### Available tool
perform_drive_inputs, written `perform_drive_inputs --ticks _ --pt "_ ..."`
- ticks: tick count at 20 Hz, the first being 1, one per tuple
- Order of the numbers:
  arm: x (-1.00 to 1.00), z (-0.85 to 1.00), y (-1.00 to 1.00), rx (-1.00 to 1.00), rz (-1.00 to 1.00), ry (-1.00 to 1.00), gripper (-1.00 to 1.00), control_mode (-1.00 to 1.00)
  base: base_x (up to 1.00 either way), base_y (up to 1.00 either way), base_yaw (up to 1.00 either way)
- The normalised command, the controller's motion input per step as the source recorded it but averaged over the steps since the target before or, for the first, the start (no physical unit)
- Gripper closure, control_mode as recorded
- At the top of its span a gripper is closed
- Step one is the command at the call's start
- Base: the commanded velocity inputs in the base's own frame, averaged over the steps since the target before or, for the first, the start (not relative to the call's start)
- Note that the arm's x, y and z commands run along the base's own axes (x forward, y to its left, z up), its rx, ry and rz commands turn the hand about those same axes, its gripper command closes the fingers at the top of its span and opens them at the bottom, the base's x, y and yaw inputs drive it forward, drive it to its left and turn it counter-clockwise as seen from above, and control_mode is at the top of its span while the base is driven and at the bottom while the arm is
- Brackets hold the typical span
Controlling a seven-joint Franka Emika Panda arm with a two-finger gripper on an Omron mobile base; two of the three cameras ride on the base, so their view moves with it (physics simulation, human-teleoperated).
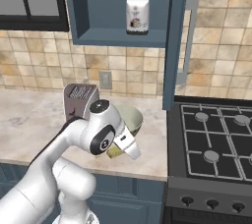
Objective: Pick the egg and butter from the fridge and place them by the bowl for mixing.
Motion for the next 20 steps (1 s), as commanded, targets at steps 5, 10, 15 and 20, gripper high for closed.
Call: perform_drive_inputs --ticks 5,10,15,20 --pt "0.29 -0.05 -0.09 0.00 -0.02 0.00 1.00 -1.00 0.00 0.00 0.00" --pt "0.43 -0.23 -0.19 0.00 0.00 0.00 1.00 -1.00 0.00 0.00 0.00" --pt "0.47 -0.20 -0.25 0.00 0.00 0.00 1.00 -1.00 0.00 0.00 0.00" --pt "0.43 -0.09 -0.32 0.00 0.00 0.00 1.00 -1.00 0.00 0.00 0.00"
